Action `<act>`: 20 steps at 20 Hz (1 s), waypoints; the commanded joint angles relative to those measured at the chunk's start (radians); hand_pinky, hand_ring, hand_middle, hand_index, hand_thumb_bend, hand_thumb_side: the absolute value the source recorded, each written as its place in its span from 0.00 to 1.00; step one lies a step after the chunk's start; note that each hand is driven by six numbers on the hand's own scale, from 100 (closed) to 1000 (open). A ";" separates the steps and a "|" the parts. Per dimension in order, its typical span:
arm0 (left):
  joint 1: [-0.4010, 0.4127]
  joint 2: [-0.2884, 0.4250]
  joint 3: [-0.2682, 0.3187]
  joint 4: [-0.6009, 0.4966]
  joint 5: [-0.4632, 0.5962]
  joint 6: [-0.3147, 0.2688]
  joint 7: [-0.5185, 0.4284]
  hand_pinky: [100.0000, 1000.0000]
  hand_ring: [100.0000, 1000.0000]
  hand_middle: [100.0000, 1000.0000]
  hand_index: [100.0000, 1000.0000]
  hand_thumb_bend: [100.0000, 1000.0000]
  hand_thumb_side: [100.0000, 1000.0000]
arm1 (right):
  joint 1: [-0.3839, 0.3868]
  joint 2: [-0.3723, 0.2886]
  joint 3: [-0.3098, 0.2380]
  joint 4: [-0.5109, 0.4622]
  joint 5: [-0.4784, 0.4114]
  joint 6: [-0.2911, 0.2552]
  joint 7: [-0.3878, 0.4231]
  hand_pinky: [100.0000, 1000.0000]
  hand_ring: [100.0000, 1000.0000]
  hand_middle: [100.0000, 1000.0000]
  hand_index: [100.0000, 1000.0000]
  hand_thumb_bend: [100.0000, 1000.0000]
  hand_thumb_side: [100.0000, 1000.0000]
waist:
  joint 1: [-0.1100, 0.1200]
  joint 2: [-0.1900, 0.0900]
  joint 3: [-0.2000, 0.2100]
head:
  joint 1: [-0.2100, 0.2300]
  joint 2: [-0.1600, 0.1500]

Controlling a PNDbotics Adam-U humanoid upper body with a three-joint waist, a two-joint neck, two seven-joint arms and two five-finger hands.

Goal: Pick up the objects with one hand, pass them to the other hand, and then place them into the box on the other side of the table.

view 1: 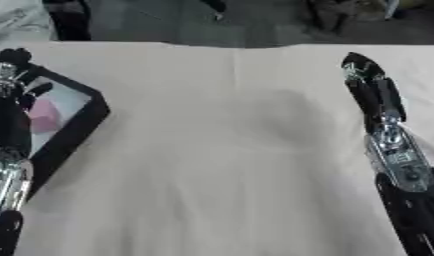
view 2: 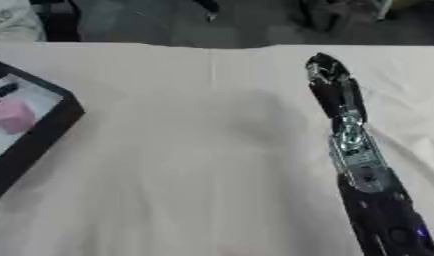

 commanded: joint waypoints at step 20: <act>0.012 -0.006 -0.002 -0.053 -0.005 0.018 0.014 0.77 0.82 0.85 0.85 0.10 0.80 | 0.021 -0.025 -0.005 -0.082 -0.030 0.013 -0.028 0.86 0.83 0.76 0.81 0.00 0.64 | -0.015 -0.010 0.009 | -0.026 0.036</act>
